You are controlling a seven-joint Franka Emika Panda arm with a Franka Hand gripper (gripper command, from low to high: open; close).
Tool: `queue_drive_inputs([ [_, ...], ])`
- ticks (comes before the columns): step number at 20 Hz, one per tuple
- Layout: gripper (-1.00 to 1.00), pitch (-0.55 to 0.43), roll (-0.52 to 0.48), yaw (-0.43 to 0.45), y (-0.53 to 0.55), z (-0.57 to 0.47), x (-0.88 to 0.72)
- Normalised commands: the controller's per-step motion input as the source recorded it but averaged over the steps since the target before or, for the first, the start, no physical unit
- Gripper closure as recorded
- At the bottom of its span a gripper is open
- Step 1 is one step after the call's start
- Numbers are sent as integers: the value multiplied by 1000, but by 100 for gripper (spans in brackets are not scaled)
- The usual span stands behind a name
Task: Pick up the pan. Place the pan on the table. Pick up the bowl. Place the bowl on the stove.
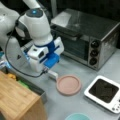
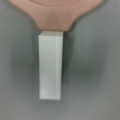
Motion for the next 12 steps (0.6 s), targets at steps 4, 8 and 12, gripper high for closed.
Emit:
queue_drive_inputs([
  [4, -100, 201, -10, 8, -52, 372, 385],
  [8, -100, 225, -21, -15, -34, 368, 379],
  [12, -100, 256, 11, -13, -42, 357, 366],
])
